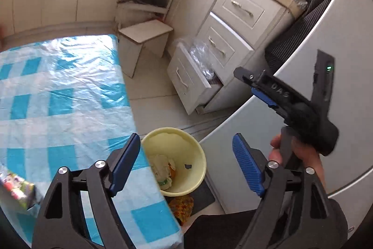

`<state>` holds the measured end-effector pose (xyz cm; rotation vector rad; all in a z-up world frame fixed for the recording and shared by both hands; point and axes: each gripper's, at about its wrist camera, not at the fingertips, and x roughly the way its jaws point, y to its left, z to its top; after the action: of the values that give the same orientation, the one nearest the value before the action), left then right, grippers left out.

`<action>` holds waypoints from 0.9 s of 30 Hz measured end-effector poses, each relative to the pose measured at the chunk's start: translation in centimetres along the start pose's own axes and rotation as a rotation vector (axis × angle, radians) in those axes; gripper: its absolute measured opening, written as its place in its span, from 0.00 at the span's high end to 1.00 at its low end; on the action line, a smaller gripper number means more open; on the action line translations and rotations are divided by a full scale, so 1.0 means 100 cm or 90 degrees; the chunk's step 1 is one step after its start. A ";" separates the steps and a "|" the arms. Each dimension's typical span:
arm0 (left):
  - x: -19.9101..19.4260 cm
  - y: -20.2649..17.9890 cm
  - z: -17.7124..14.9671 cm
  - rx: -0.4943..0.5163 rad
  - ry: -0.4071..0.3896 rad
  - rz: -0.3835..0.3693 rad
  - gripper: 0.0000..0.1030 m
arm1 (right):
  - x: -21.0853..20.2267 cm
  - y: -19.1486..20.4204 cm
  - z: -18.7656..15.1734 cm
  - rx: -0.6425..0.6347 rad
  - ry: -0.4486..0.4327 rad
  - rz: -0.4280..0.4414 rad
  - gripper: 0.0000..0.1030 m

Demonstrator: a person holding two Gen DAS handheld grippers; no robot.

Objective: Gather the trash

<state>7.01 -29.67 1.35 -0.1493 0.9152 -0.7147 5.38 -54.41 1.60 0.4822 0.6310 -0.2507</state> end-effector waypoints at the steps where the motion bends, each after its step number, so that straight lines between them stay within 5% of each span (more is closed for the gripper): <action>1: -0.020 0.007 -0.007 -0.003 -0.018 0.006 0.19 | -0.001 0.004 -0.001 -0.005 -0.003 0.000 0.31; 11: -0.118 0.053 -0.055 -0.020 -0.053 0.037 0.17 | -0.006 0.031 -0.007 -0.037 -0.037 -0.016 0.23; 27: -0.152 0.075 -0.072 -0.057 -0.071 0.039 0.16 | 0.011 0.047 -0.016 -0.060 -0.013 -0.053 0.20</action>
<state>-0.79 -13.19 4.07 -0.2372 0.8424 -0.6024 7.14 -49.68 1.48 0.3621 0.6409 -0.3033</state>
